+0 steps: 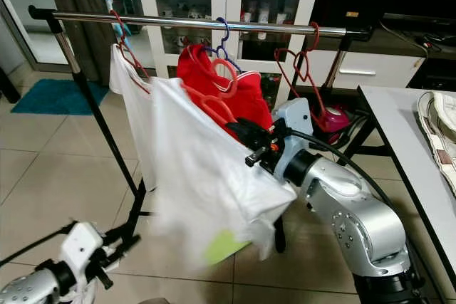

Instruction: Hang hanger

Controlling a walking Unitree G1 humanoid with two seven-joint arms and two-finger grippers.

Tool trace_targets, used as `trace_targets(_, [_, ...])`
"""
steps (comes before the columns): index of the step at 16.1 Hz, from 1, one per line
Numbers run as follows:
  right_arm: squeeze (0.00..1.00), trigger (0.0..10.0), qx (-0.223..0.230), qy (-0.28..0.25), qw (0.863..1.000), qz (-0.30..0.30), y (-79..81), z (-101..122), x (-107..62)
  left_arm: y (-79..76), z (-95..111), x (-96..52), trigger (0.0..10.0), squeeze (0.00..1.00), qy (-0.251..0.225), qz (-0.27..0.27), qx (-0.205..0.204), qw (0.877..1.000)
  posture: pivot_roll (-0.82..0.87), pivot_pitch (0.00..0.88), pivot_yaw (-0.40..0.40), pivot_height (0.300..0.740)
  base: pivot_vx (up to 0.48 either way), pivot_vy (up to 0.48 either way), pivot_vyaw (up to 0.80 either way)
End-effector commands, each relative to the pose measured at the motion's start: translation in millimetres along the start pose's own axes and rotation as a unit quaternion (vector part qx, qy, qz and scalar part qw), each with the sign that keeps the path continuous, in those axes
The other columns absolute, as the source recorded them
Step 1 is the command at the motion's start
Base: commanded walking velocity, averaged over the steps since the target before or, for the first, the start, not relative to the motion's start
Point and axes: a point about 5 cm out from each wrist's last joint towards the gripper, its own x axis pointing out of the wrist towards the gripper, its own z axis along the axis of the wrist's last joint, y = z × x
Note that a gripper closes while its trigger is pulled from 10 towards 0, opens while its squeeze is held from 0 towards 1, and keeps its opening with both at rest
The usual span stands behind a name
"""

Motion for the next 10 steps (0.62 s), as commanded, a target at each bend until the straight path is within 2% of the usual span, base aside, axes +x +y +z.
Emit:
trace_targets(1, [0.00,10.0,-0.020,-0.010,1.000,0.009,-2.1,6.0,-2.2,12.5,17.1,2.9,10.0,1.00,-0.039,0.033,-0.004,0.999,-0.03,0.000,0.017,0.740,0.000,0.000,0.00])
trace_targets(3, [0.00,10.0,-0.036,0.011,0.998,0.054,-1.2,4.3,-10.2,29.2,47.3,6.4,10.0,1.00,-0.104,0.078,-0.016,0.991,-0.03,0.000,0.019,0.740,0.000,0.000,0.00])
trace_targets(6, [0.00,10.0,-0.034,0.019,0.993,0.110,7.8,4.7,-14.3,37.6,93.1,17.2,10.0,1.00,-0.186,0.074,-0.040,0.979,-0.03,0.000,0.024,0.740,0.000,0.000,0.00])
trace_targets(8, [0.00,10.0,-0.037,0.021,0.991,0.131,15.5,2.9,-11.5,45.2,115.5,24.8,10.0,1.00,-0.202,0.096,-0.016,0.974,-0.03,0.000,0.024,0.740,0.000,0.000,0.00])
trace_targets(9, [0.00,10.0,-0.031,0.019,0.991,0.127,17.3,2.5,-9.0,50.9,122.2,28.6,10.0,0.00,-0.192,0.115,-0.007,0.975,-0.03,0.000,0.026,0.740,0.000,0.000,0.00])
trace_targets(10, [0.00,10.0,-0.025,0.016,0.992,0.125,18.2,2.3,-7.3,53.9,129.4,30.5,10.0,0.00,-0.193,0.129,-0.005,0.973,-0.03,0.000,0.028,0.740,0.000,0.000,0.00])
